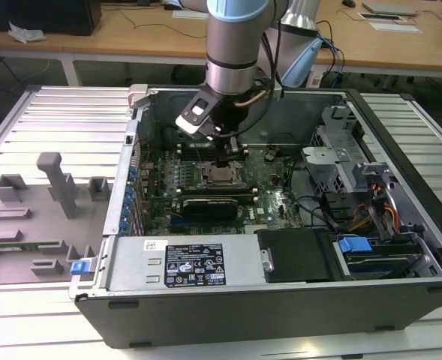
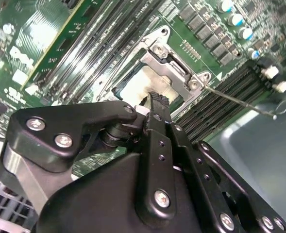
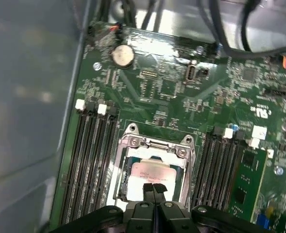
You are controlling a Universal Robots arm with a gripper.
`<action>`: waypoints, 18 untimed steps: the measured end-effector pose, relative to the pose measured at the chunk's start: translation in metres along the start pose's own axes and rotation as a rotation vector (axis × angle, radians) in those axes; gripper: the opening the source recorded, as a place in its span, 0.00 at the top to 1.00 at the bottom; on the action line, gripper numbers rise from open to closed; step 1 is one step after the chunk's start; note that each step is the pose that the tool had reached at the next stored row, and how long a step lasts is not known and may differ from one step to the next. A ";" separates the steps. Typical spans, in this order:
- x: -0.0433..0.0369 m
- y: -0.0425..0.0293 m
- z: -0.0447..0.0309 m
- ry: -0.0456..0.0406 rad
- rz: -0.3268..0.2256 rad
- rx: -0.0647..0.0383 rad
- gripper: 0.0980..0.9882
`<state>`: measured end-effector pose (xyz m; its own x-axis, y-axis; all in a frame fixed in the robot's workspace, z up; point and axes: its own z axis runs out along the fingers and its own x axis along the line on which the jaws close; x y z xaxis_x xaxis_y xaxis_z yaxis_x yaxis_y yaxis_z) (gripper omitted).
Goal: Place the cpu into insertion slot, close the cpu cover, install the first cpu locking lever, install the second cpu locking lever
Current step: 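Close the cpu cover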
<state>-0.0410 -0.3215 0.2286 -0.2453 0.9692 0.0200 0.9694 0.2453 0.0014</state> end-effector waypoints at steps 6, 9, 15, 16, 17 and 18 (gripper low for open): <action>0.0000 0.0000 0.0002 0.0002 -0.161 0.003 0.99; 0.0000 0.0000 0.0003 0.0003 -0.217 0.004 0.99; 0.0000 0.0000 0.0006 0.0006 -0.413 0.008 0.99; 0.0000 0.0000 0.0006 0.0006 -0.441 0.009 0.99; 0.0000 0.0000 0.0006 0.0007 -0.463 0.009 0.99; 0.0000 0.0000 0.0006 0.0007 -0.481 0.010 0.99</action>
<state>-0.0410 -0.3215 0.2280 -0.6662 0.7455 0.0201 0.7457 0.6663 0.0015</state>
